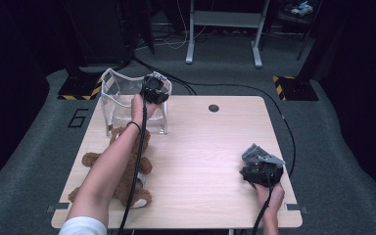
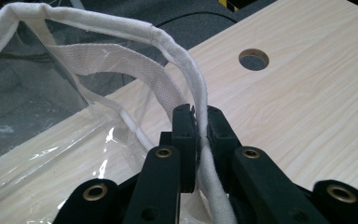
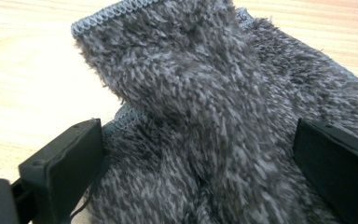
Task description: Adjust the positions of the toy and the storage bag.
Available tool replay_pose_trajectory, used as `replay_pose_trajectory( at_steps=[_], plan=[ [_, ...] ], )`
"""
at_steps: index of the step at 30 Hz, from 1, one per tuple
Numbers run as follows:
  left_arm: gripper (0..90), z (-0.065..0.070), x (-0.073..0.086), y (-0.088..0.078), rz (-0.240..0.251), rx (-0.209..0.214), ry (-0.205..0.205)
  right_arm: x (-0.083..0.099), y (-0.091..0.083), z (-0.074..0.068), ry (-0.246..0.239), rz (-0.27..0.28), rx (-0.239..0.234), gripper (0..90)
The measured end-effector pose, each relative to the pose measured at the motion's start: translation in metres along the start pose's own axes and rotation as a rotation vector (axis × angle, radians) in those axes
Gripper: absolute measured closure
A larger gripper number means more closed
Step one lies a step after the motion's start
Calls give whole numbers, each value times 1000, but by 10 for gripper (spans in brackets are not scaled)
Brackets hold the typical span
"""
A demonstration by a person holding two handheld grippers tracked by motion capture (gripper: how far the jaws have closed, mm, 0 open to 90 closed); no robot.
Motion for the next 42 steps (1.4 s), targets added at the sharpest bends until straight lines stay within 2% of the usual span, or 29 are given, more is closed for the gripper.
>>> replay_pose_trajectory(
  at_steps=[13, 27, 32, 39, 41, 42],
  plan=[
    [844, 16, -9, 5, -8, 29, -2, 0, 0, 0, 6, -4, 2, 21],
    [844, 37, -19, 10, 17, 77, 47, 0, 0, 0, 1, -1, 0, 21],
    [846, 45, -23, 13, 23, 87, 54, 0, 0, 0, 2, -2, 1, 21],
    [851, 53, -27, 16, 21, 103, 83, 0, 0, 0, 2, -2, 0, 22],
    [852, 54, -28, 16, 24, 103, 79, 0, -1, 0, 8, -4, 2, 21],
    [852, 56, -29, 17, 20, 111, 93, 0, 0, 0, 4, -3, -2, 22]
  ],
)
Point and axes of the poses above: each handheld gripper's, and its own axes: y roughly forward along the jaws, x roughly out of its underside, z roughly to its right, the point moved 1 cm from there along y, roughly forward along the jaws, and after that the axes turned 6 degrees about y, right-handed, at the moved point
